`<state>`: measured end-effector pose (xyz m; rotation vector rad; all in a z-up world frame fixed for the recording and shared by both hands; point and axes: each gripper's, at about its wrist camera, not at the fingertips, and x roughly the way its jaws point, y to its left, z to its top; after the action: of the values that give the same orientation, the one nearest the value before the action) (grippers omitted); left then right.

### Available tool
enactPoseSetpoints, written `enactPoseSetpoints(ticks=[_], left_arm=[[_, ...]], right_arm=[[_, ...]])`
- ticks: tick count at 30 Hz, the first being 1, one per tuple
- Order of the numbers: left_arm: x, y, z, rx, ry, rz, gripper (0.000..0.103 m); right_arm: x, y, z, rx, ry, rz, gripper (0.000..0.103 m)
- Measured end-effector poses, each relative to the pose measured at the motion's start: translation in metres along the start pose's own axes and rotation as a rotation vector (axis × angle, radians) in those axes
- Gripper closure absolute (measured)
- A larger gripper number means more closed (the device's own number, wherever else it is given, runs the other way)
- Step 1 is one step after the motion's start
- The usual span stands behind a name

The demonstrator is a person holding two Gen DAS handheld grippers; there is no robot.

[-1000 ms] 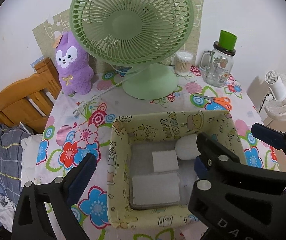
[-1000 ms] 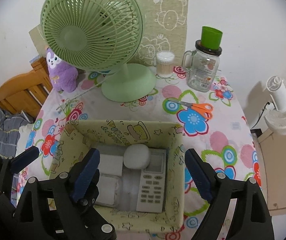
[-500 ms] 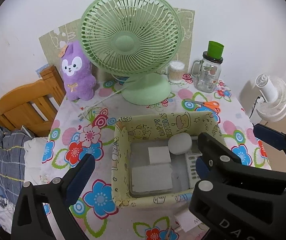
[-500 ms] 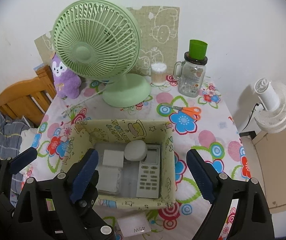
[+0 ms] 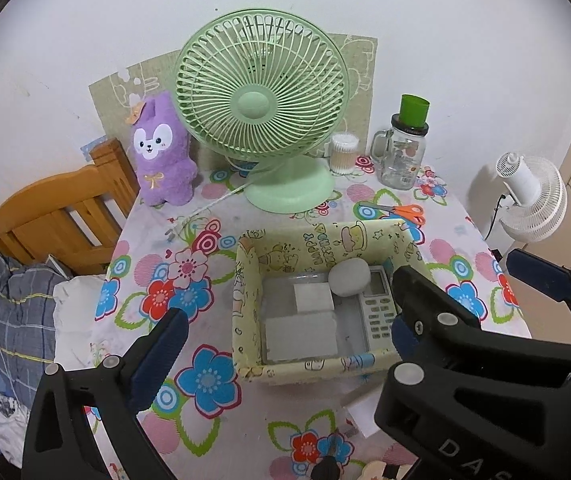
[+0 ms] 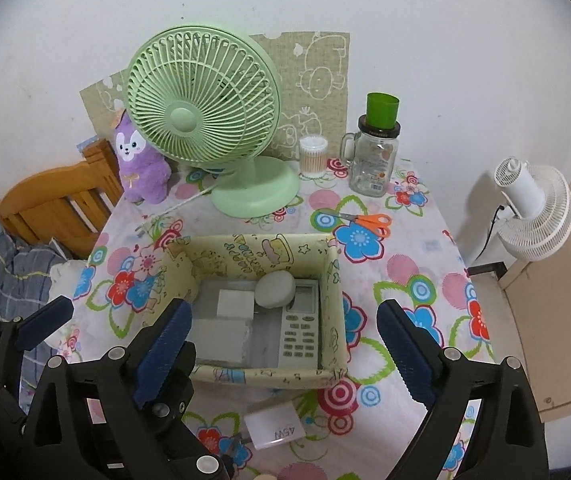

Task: Organize rigid objects
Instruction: 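Withdraw both tools from the box back toward the remaining items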

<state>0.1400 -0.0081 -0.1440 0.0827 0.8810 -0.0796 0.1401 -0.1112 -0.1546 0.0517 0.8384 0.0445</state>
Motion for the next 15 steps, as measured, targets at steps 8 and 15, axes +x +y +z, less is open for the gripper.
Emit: enactPoseSetpoints(ticks=[8,15], left_arm=[[-0.017,0.001,-0.011,0.01,-0.008,-0.017,0.0],[-0.028,0.001,-0.021,0.028,-0.014,-0.027,0.0]], right_arm=[[-0.019,0.004,-0.011,0.0,-0.02,-0.012,0.007],[-0.032,0.006,-0.023,0.005,-0.031,-0.026,0.006]])
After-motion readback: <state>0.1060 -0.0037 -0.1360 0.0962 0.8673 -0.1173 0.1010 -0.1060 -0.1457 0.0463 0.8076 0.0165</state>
